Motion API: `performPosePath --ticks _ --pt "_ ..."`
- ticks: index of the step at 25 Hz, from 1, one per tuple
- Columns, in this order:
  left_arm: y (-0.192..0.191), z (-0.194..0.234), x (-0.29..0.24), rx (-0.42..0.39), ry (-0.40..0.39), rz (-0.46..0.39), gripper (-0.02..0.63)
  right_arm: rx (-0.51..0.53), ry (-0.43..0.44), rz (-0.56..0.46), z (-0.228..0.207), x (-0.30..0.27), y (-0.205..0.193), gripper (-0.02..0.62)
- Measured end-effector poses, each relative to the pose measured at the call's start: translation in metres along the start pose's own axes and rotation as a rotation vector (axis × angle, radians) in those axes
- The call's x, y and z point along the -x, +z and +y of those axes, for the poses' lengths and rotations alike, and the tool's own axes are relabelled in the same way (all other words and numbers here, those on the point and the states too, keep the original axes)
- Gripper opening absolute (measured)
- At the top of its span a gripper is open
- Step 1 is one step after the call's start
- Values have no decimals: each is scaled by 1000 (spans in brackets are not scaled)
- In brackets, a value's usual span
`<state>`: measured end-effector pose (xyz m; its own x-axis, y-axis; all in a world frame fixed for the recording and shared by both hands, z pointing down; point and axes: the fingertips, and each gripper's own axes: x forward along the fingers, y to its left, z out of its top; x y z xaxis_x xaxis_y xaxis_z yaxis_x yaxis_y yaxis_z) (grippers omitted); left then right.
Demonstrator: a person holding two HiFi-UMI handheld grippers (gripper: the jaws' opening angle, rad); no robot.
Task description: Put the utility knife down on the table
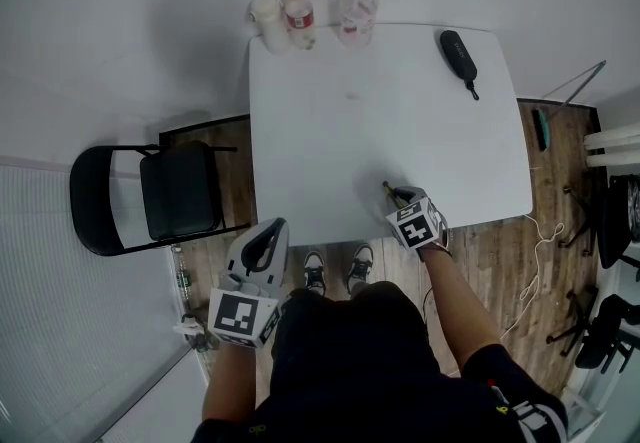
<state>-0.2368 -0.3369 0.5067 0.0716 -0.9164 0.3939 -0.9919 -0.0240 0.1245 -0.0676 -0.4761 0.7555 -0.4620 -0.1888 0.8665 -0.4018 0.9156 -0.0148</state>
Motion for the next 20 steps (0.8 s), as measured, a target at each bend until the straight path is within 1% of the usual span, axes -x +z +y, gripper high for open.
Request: performPosePath --ticks 3,5,6,8,11,14,16,18,20 --pt "1 1 3 -2 -2 -1 23 -13 -2 0 1 -1 -1 66" --pt "-1 1 6 0 -6 0 23 -34 2 -6 2 1 2 84" --pt "-2 1 8 2 -9 1 23 -44 -5 -17 2 5 5 95" --pt "-2 0 13 2 -17 1 23 -64 -36 -65 -1 20 15 97" --pt "3 1 20 -6 -34 -15 23 -103 -85 -186 -5 56 37 94" --pt "13 -3 25 -14 -63 -44 23 -140 -122 -295 -5 100 55 57" --pt "20 -9 30 -18 -88 -61 23 -166 -138 -369 -3 132 64 43" --pt "28 -15 32 -29 -118 -81 23 -186 -147 -466 0 165 78 35" --pt "37 -21 34 -42 -147 -101 23 -179 -149 -570 8 199 92 29"
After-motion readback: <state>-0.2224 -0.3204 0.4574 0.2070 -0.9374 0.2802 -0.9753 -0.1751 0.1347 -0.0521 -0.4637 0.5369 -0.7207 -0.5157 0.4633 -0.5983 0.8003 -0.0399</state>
